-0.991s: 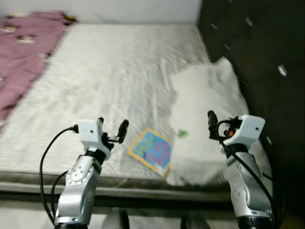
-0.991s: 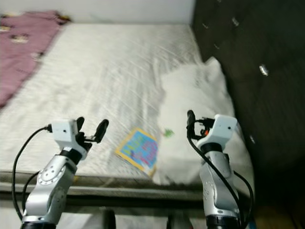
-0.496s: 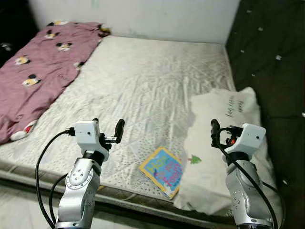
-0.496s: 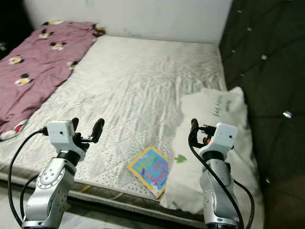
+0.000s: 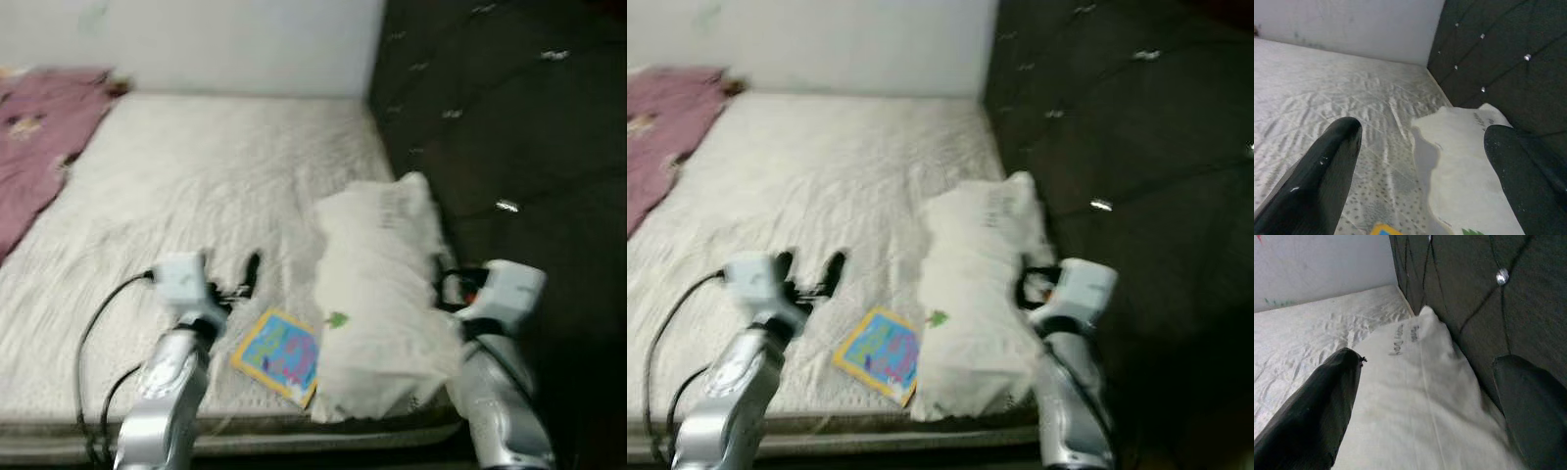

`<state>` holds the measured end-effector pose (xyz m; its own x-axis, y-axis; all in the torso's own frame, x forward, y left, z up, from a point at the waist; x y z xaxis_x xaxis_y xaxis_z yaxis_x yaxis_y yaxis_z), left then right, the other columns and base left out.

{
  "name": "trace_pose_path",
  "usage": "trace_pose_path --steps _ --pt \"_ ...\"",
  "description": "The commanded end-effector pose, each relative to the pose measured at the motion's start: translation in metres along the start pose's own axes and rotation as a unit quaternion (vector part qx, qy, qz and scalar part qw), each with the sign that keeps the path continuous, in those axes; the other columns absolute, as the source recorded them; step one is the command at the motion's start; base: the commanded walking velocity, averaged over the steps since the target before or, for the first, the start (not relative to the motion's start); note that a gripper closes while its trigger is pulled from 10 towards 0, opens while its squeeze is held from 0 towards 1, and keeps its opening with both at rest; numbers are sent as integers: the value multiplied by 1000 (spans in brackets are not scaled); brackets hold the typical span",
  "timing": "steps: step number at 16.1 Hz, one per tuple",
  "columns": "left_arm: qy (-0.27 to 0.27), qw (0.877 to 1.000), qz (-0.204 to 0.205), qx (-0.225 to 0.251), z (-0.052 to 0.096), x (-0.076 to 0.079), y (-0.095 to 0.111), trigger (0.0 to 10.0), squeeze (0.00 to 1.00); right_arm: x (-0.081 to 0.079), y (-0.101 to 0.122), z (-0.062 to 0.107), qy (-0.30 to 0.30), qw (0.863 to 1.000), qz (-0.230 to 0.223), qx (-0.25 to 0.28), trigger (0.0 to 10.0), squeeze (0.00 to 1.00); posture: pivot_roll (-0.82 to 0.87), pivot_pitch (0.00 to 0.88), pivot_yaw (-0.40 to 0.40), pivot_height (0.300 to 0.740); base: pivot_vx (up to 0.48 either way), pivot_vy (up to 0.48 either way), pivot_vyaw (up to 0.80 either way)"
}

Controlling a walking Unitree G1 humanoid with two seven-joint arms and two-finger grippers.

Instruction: Clean up the room

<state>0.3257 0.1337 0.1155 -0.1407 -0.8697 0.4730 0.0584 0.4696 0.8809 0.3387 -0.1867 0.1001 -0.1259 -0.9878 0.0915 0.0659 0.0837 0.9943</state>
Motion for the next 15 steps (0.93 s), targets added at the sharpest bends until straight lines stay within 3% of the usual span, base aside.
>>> trace_pose_path --steps 1,5,15 --pt "-11 1000 -2 5 1 7 3 10000 0 3 1 1 -4 1000 4 -1 10000 0 -64 57 14 740 0 0 0" --pt "-15 1000 12 -3 0 10 1 10000 0 0 1 -1 1 1000 5 -3 10000 0 -63 61 9 740 0 0 0" --pt "-3 999 37 -2 -4 8 1 10000 0 1 0 -3 7 1000 13 -7 10000 0 -67 58 1 740 0 470 0"
Point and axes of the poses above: a point about 5 cm out from each wrist's last joint towards the gripper, its own z axis pointing back from the gripper into the wrist, its own y axis along the axis of the wrist's last joint, x = y × z, the point moved 6 cm from there along -z, pointing out of the wrist towards the gripper, and after that the axes turned 15 degrees about z, right-handed, at the moved point
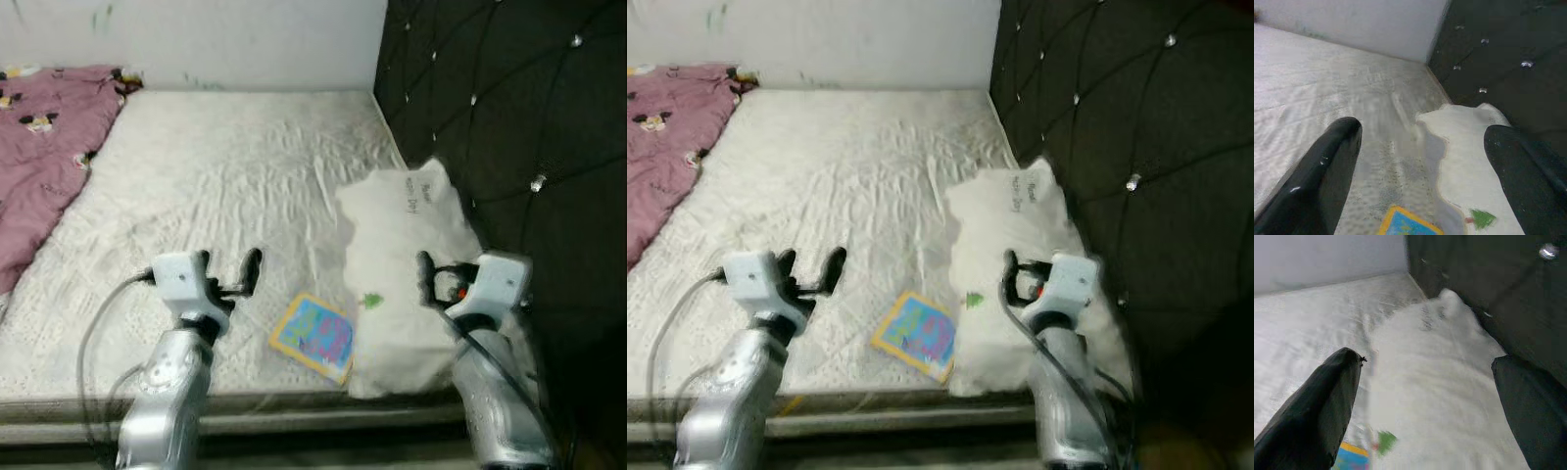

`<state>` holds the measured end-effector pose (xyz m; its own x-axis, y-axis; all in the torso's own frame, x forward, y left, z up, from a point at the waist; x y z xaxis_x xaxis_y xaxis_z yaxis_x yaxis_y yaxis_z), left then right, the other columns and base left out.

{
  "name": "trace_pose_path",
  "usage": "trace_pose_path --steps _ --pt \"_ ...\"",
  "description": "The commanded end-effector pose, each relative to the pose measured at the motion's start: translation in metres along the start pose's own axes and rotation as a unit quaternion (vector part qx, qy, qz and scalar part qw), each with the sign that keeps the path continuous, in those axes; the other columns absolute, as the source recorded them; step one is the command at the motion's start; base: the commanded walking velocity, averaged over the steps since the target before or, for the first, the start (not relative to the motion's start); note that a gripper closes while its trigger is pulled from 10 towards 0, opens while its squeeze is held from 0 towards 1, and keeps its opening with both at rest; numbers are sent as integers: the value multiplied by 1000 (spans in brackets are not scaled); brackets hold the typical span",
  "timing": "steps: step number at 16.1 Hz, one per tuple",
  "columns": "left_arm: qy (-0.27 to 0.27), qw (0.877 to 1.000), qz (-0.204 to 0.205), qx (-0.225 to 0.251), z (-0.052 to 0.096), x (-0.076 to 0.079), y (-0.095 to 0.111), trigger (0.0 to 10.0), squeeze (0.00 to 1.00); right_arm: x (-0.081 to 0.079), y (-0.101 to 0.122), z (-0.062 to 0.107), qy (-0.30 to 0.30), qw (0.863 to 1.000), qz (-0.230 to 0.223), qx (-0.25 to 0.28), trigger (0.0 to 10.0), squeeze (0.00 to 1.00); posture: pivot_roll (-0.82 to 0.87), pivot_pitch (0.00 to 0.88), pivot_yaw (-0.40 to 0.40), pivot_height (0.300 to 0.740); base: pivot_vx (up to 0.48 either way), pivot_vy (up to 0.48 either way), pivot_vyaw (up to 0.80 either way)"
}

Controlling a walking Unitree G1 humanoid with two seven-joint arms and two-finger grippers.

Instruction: Clean up the room

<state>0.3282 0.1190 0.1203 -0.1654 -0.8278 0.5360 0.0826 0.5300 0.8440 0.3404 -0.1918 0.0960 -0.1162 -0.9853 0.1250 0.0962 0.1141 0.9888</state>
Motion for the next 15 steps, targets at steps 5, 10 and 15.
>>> trace_pose_path --steps 5,10,15 --pt "-7 1000 4 16 1 0 9 10000 0 -5 4 -2 8 1000 -4 5 10000 0 -69 64 -5 740 0 0 0" --pt "-15 1000 1 16 2 1 10 10000 0 -6 3 -1 10 1000 -1 3 10000 0 -70 66 -6 740 115 0 0" --pt "-19 1000 -1 14 3 2 9 10000 0 -6 3 -1 12 1000 -3 2 10000 0 -69 69 -4 740 309 0 -454"
Point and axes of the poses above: a point about 5 cm out from each wrist's last joint towards the gripper, its own z axis pointing back from the gripper into the wrist, its own y axis along the axis of the wrist's last joint, x = y × z, the point moved 6 cm from there along -z, pointing out of the wrist towards the gripper, and after that the axes turned 15 degrees about z, right-handed, at the moved point
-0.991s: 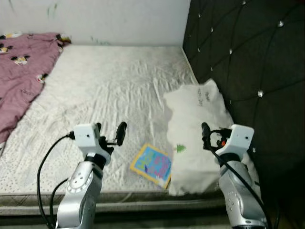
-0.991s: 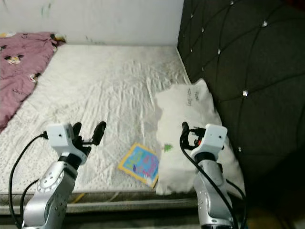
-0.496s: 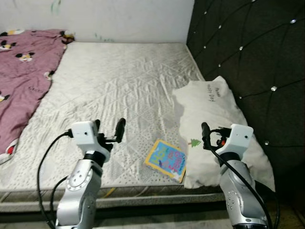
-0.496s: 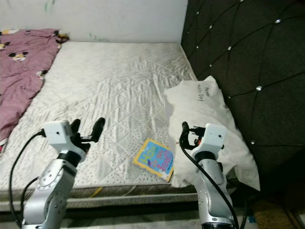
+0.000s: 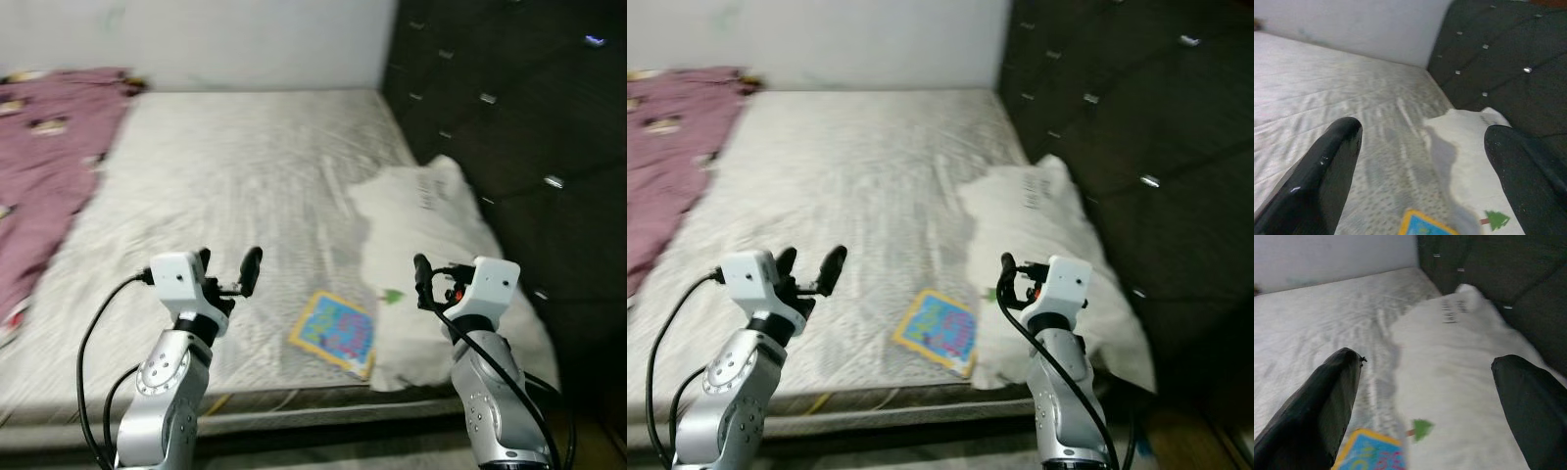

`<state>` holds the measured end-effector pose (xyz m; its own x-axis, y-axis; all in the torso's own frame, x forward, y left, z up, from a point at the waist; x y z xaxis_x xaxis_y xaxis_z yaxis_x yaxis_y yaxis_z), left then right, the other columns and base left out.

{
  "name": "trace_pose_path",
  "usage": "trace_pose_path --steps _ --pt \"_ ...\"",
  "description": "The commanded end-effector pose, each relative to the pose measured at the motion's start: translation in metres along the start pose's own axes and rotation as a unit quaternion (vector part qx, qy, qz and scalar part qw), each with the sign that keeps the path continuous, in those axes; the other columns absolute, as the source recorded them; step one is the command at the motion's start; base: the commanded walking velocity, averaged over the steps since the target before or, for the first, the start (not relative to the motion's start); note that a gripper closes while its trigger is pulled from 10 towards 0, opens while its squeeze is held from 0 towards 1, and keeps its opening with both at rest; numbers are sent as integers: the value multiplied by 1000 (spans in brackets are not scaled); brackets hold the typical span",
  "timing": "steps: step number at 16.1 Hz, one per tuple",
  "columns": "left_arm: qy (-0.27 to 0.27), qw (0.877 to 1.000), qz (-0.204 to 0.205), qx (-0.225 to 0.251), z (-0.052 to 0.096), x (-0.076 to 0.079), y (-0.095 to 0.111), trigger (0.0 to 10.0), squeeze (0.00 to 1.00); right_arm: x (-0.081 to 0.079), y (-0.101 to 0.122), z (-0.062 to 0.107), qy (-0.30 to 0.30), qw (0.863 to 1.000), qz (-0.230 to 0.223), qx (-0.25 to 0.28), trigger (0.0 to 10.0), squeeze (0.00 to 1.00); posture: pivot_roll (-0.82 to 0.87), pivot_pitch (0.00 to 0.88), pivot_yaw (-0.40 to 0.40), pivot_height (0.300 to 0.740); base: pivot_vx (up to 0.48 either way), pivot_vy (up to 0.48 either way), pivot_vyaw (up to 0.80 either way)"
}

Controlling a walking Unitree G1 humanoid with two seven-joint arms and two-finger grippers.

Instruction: Clean up the room

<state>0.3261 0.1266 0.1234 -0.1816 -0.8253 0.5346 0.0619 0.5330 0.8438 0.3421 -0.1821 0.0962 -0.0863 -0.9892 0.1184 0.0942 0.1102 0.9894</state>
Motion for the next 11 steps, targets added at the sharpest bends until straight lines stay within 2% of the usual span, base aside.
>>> trace_pose_path --steps 1,3,5,9,11 --pt "-12 1000 -1 2 -1 6 2 10000 0 4 2 -1 -4 1000 -1 1 10000 0 -69 70 -4 740 315 0 -438" --pt "-13 1000 3 2 -1 7 1 10000 0 5 1 0 -5 1000 1 1 10000 0 -69 70 -3 740 296 0 0" --pt "1 1000 17 -1 -3 7 -2 10000 0 6 1 -1 -5 1000 3 1 10000 0 -67 73 -4 740 0 0 0" --pt "2 1000 -4 -2 1 3 -3 10000 0 11 -1 -3 -9 1000 9 0 10000 0 -65 72 -9 740 0 0 0" --pt "5 1000 6 -18 3 2 -6 10000 0 12 0 -4 -9 1000 11 0 10000 0 -56 74 -19 740 0 0 0"
Point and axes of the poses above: a point about 5 cm out from each wrist's last joint towards the gripper, its own z axis pointing back from the gripper into the wrist, its own y axis along the axis of the wrist's last joint, x = y × z, the point moved 6 cm from there along -z, pointing out of the wrist towards the gripper, and after that the axes turned 15 degrees about z, right-handed, at the moved point
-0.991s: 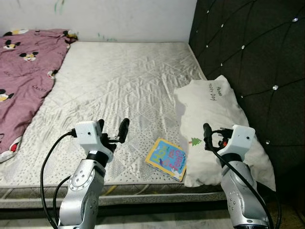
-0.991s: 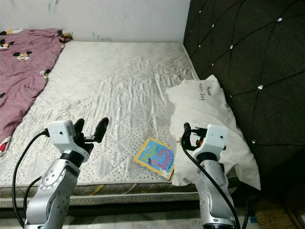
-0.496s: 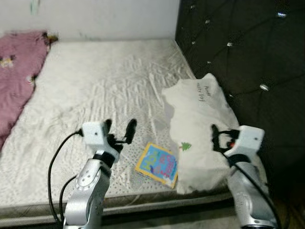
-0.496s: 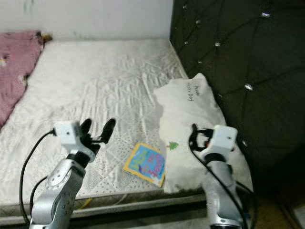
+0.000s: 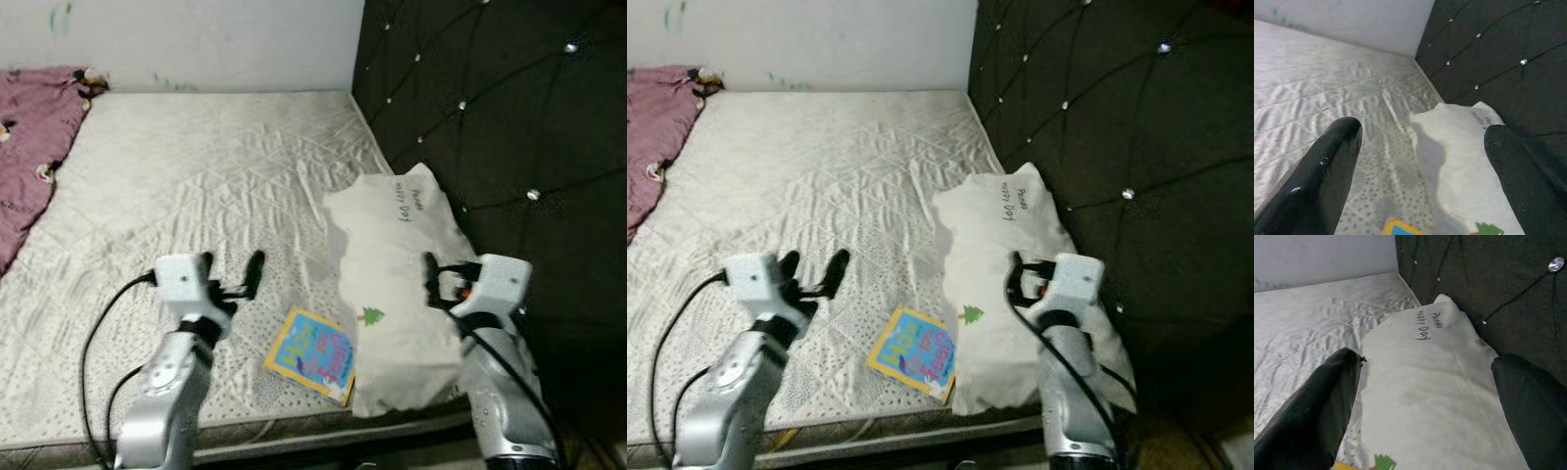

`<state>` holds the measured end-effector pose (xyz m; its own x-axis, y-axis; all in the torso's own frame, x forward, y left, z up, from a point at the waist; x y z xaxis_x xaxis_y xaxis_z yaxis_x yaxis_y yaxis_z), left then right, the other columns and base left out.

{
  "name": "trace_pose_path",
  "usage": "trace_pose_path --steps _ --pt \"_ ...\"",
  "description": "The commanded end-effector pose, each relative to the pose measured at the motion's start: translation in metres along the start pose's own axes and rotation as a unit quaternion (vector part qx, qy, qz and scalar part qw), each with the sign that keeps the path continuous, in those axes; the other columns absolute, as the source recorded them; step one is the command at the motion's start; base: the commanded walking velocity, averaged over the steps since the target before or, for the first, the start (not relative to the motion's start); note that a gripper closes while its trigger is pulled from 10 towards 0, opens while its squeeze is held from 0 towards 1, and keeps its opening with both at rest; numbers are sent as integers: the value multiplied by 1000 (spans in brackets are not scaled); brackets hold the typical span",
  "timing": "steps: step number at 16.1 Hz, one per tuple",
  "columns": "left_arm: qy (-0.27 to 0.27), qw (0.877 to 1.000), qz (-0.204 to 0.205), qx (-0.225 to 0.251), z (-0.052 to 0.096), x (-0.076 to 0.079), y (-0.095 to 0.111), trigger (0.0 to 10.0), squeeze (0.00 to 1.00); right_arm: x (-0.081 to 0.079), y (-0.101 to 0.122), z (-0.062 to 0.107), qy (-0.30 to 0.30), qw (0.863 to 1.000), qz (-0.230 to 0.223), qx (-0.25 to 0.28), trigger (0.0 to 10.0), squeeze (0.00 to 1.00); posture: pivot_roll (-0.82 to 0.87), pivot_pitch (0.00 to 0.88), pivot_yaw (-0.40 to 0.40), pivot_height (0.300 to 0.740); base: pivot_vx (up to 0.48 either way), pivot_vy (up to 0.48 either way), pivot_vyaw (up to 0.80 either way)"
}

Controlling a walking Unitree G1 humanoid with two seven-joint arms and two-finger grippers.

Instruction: Clean up the room

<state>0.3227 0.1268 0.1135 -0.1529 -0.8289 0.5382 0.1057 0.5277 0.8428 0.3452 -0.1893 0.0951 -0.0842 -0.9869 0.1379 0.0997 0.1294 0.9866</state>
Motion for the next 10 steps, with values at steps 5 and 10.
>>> trace_pose_path --steps 5,10 --pt "-39 991 -124 -35 4 -17 -6 10000 0 -6 -1 -7 18 1000 0 -3 10000 0 -2 73 -68 740 0 0 -384" --pt "-15 985 -175 -6 7 -19 7 10000 0 -21 3 -7 46 999 -8 5 10000 0 -22 68 -57 740 0 0 0"
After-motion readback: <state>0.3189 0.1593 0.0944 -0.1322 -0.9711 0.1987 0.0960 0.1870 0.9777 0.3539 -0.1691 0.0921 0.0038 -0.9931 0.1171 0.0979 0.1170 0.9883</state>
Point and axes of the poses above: a point about 5 cm out from each wrist's last joint towards the gripper, its own z axis pointing back from the gripper into the wrist, its own y axis along the axis of the wrist's last joint, x = y × z, the point moved 6 cm from there along -z, pointing out of the wrist towards the gripper, and after that the axes turned 15 degrees about z, right-handed, at the moved point
